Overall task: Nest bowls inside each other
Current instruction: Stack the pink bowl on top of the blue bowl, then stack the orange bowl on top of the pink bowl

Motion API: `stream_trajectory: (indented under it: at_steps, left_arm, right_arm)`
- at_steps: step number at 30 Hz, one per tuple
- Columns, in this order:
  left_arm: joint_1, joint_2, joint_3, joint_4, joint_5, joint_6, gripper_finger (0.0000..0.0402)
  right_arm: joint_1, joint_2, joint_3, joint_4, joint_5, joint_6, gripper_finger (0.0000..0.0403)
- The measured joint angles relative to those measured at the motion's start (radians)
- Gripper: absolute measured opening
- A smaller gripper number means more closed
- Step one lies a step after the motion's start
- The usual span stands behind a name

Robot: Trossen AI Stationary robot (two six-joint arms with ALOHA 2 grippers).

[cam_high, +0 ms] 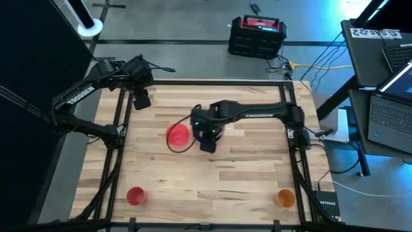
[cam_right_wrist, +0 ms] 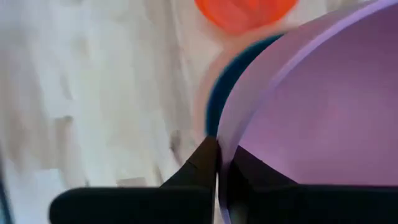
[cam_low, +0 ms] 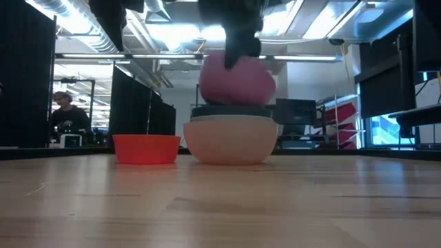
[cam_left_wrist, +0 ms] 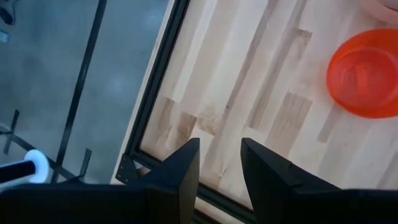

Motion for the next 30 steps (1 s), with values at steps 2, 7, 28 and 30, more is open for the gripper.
stream_trajectory:
  at_steps: [2, 7, 28, 30]
  left_arm:
    - [0.0, 0.0, 0.0, 0.0, 0.0, -0.007, 0.0104]
    - [0.0, 0.0, 0.0, -0.003, 0.0, -0.03, 0.0104]
    - [-0.09, 0.033, -0.172, 0.172, 0.227, -0.012, 0.0104]
    - [-0.107, 0.04, -0.203, 0.199, 0.253, -0.018, 0.0104]
  right_arm:
    - [0.01, 0.035, 0.017, -0.003, -0.01, -0.001, 0.0]
    - [0.026, 0.096, 0.045, -0.008, -0.057, -0.002, 0.0002]
    - [0.001, 0.056, 0.296, -0.107, 0.173, -0.055, 0.016]
    - [-0.003, 0.05, 0.323, -0.12, 0.213, -0.063, 0.0169]
